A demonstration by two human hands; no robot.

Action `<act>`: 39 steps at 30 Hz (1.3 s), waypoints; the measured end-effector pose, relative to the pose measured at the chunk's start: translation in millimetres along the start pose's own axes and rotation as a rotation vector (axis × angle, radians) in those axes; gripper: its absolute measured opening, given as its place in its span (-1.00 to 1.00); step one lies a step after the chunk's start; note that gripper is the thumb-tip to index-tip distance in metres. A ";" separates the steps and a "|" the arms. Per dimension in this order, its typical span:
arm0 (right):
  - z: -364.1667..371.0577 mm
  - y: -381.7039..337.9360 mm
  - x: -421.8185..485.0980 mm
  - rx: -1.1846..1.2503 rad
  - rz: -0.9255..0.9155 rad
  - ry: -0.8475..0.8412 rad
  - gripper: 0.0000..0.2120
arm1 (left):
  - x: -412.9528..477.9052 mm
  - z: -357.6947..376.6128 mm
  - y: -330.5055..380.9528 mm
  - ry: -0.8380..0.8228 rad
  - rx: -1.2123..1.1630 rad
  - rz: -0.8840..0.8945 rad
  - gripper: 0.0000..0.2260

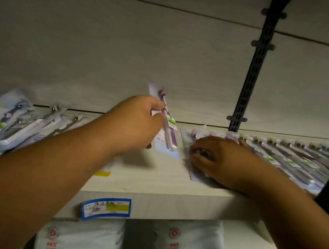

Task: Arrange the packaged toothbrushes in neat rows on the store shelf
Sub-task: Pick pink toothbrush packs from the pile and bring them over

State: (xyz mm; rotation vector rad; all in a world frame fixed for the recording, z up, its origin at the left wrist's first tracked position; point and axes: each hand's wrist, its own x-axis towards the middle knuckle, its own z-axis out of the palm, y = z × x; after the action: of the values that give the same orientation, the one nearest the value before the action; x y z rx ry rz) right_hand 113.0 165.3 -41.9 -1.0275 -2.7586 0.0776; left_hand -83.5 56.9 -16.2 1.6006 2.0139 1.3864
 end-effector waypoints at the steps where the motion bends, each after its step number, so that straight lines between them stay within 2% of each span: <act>1: 0.0 1.4 0.0 0.029 0.001 0.009 -0.73 | 4.1 5.3 3.3 -0.037 0.072 0.011 -0.73; 7: 1.3 10.5 1.0 0.055 0.023 0.000 -0.68 | -3.2 24.6 -7.2 -0.214 0.298 0.005 -0.69; 14: -1.7 24.7 -4.2 -0.002 0.080 -0.038 -0.67 | -9.4 25.6 -9.8 -0.358 0.357 -0.008 -0.67; 20: -0.3 26.3 -4.9 0.019 0.100 -0.027 -0.67 | -12.1 29.3 -9.2 -0.560 0.704 0.040 -0.54; 23: 0.9 24.5 -5.1 0.043 0.070 -0.041 -0.65 | -12.2 32.2 -9.2 -0.565 0.777 0.052 -0.50; 33: 5.1 15.6 -4.4 0.095 -0.014 -0.081 -0.48 | -15.2 32.4 -1.4 -0.534 0.739 0.019 -0.56; 39: 8.5 14.6 -2.5 0.062 -0.029 -0.071 -0.58 | -16.9 29.0 1.9 -0.520 0.727 -0.020 -0.54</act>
State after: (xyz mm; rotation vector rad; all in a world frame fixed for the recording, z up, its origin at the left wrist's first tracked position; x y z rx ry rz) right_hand 122.5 174.8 -52.4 -0.9874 -2.8137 0.1979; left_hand -56.6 57.8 -36.3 1.9133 2.2717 0.1381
